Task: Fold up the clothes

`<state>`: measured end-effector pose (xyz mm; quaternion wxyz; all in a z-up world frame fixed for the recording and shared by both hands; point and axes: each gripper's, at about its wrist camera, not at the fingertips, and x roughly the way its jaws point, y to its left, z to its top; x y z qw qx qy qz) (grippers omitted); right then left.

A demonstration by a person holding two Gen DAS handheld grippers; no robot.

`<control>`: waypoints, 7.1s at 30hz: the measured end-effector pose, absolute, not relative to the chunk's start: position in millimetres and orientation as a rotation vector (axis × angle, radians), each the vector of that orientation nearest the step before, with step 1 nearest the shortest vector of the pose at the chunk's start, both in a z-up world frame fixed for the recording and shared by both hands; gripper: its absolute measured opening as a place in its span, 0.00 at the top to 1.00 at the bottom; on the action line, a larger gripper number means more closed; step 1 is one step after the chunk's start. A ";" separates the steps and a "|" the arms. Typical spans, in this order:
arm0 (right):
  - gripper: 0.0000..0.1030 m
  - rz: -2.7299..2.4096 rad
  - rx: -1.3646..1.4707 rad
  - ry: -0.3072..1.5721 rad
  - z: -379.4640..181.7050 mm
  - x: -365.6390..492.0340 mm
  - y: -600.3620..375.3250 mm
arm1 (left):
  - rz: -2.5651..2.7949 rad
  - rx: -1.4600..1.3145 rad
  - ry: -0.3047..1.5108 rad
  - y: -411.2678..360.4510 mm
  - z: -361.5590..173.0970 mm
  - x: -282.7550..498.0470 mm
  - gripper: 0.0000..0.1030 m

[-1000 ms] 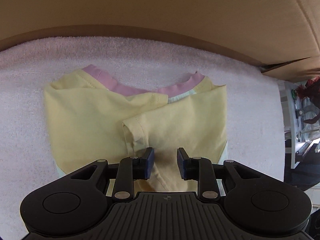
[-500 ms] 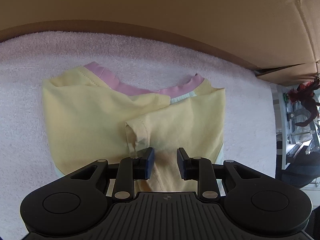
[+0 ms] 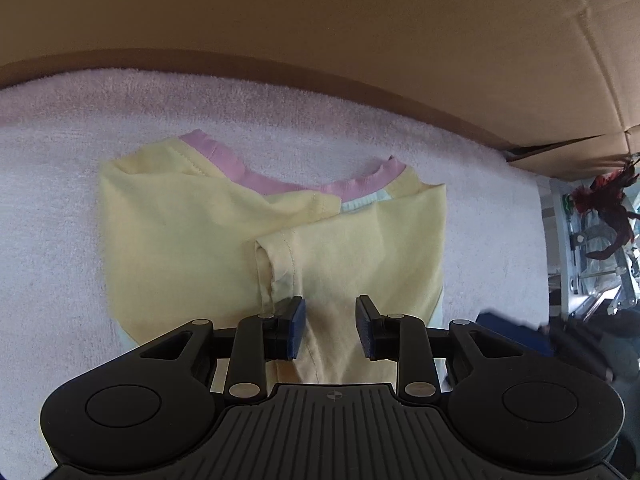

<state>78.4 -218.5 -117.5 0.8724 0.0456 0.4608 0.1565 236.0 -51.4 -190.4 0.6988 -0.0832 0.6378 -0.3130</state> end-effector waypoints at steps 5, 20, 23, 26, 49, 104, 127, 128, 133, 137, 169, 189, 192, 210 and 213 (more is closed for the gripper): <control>0.73 0.229 0.128 0.937 -127.5 118.3 -233.4 | -0.733 -0.091 1.329 -68.0 -178.2 224.0 0.45; 0.76 0.143 0.062 0.948 -150.0 143.3 -229.2 | -0.759 -0.038 1.359 -67.4 -204.0 220.6 0.48; 0.76 0.213 0.049 0.981 -157.5 150.2 -213.4 | -0.758 -0.026 1.353 -68.3 -203.5 219.0 0.48; 0.80 0.208 0.058 0.989 -167.6 160.6 -211.2 | -0.753 -0.037 1.354 -66.9 -203.1 219.4 0.48; 0.74 0.323 -0.009 1.078 -159.9 1.1 -177.7 | -0.657 -0.088 1.362 -50.6 -199.6 150.0 0.44; 0.54 0.607 -0.060 1.351 -132.5 -46.8 -192.8 | -1.211 0.140 1.441 -71.0 -189.9 -86.6 0.03; 0.39 0.381 0.041 1.127 -136.8 98.6 -199.9 | -1.022 -0.012 1.392 -60.6 -178.3 -44.2 0.00; 0.39 0.375 0.033 1.145 -144.3 104.3 -196.3 | -1.000 -0.001 1.409 -59.6 -182.6 -42.6 0.00; 0.39 0.341 0.072 1.138 -144.7 111.3 -196.1 | -0.957 -0.077 1.450 -43.5 -186.1 -38.3 0.00; 0.41 0.370 0.060 1.061 -128.0 112.2 -181.0 | -0.880 -0.104 1.368 -25.2 -166.1 -25.2 0.00; 0.42 0.410 0.002 1.020 -132.0 132.0 -128.1 | -0.687 0.214 1.219 13.3 -172.7 -24.5 0.00; 0.38 0.372 -0.047 0.980 -121.2 83.5 -145.8 | -0.668 0.239 1.235 10.6 -188.3 -32.8 0.00; 0.39 0.329 -0.166 0.970 -131.0 64.1 -145.5 | -0.640 0.255 1.246 10.7 -194.5 -33.7 0.00; 0.70 0.432 -0.205 0.968 -135.1 20.7 -128.3 | -0.578 0.262 1.202 5.7 -186.5 -46.3 0.00; 0.98 0.426 -0.184 0.988 -146.4 24.0 -126.2 | -0.593 0.290 1.205 -7.0 -195.8 -42.2 0.00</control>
